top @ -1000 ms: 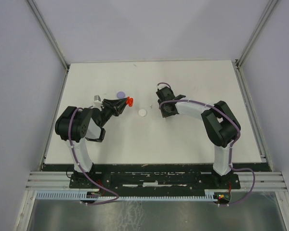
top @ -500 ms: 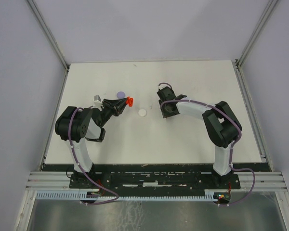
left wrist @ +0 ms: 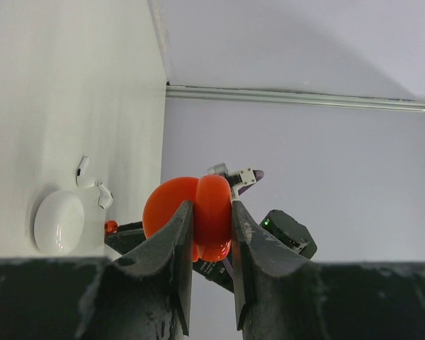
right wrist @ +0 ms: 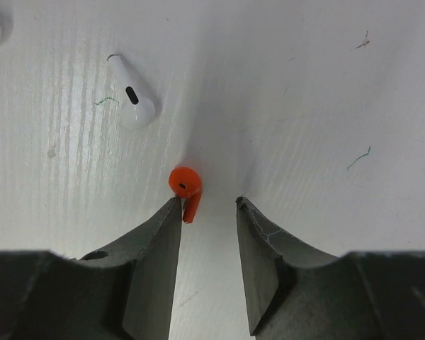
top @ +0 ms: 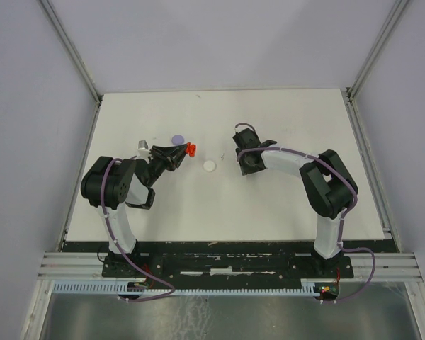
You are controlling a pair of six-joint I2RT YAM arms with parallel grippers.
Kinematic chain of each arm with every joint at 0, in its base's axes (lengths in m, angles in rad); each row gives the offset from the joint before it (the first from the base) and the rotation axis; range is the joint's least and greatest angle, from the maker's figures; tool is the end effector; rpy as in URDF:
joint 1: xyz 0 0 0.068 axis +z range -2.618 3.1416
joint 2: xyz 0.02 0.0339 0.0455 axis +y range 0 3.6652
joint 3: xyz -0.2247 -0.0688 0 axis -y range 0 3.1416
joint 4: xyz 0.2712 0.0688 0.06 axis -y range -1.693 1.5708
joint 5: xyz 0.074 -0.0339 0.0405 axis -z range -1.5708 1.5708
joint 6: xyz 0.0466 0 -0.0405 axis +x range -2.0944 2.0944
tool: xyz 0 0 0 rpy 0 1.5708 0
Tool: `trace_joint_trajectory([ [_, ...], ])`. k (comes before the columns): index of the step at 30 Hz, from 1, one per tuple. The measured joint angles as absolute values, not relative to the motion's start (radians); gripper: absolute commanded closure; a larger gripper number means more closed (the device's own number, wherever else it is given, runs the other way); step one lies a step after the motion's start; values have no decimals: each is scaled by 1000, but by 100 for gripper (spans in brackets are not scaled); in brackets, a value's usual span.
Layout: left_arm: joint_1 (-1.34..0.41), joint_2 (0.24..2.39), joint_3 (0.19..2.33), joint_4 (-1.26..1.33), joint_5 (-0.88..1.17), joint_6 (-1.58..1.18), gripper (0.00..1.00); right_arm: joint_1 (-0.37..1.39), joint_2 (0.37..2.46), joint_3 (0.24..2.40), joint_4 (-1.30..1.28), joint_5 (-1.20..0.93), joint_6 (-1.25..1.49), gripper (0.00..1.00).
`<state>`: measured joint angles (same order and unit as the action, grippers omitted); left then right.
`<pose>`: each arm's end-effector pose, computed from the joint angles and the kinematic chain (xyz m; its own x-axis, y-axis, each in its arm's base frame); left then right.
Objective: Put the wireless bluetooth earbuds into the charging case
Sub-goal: Pick up the earbud from the center of the board.
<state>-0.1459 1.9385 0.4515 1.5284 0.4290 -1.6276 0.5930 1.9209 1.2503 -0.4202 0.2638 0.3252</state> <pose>0.2935 -0.0627 0.0628 -0.5448 -0.8376 0.0395 0.0100 -0.0537 -0.9985 0.3400 0.2145 0.0975 -0.8375 -0.1924 -0.5115 -0.1816 0.9808 -0.0716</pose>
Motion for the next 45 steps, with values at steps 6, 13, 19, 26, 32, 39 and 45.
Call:
trace_joint_trajectory([
  [6,-146,1938,451,1528,429,-1628,97,590,1921,1250,-415,245,326,55],
  [13,-146,1940,451,1528,429,-1628,97,589,1922,1251,-403,217,330,55],
  [19,-146,1950,451,1528,429,-1628,97,586,1931,1256,-393,207,347,55],
  [26,-146,1952,451,1528,429,-1628,97,575,1948,1273,-372,191,373,56],
  [32,-146,1954,451,1528,429,-1628,97,567,1955,1277,-360,189,390,58],
  [39,-146,1954,451,1528,429,-1628,97,559,1957,1279,-355,188,398,62],
  [45,-146,1954,451,1528,429,-1628,97,558,1957,1279,-355,188,399,61],
])
